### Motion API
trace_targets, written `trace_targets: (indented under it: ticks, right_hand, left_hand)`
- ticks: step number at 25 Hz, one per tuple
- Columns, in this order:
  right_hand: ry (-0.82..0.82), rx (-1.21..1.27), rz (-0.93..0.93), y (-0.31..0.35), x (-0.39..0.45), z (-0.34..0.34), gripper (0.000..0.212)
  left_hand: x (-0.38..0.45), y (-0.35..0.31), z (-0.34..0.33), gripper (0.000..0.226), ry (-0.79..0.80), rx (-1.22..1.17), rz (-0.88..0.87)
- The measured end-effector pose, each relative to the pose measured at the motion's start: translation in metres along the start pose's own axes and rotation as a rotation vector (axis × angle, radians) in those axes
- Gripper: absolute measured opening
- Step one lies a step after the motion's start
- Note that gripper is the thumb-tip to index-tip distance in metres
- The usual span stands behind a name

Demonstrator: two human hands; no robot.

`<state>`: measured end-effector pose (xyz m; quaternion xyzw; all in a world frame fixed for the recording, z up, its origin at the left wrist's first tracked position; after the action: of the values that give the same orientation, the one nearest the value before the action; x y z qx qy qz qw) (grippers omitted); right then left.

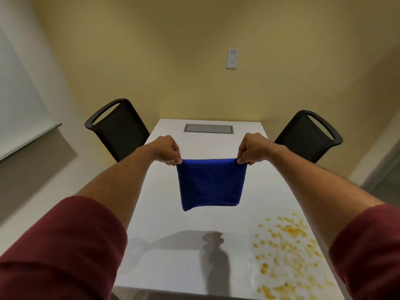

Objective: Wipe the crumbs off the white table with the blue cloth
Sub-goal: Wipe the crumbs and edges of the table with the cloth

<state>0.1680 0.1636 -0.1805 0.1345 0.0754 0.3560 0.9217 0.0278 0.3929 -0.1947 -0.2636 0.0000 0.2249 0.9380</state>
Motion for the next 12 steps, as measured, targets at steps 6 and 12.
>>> trace_targets:
  ticks: [6,12]
  right_hand:
    - [0.0,0.001,-0.086,-0.047,-0.051,0.004,0.008]
    - [-0.002,0.001,-0.218,-0.087,-0.08,-0.011,0.006]
  left_hand:
    - [-0.016,-0.055,-0.042,0.012,0.056,0.044,-0.05]
    - [-0.015,-0.073,-0.088,0.011,0.11,0.038,-0.12]
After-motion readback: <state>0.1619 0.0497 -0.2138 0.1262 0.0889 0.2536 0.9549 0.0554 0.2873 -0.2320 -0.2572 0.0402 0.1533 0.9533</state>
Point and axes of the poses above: each hand's wrist, its own x-axis towards the middle knuckle, its own z-axis out of the back of the hand, y = z × x, the point moved 6 cm from there along x, towards the middle knuckle, and after that the axes turned 5 degrees about -y, right-handed, at the moved point
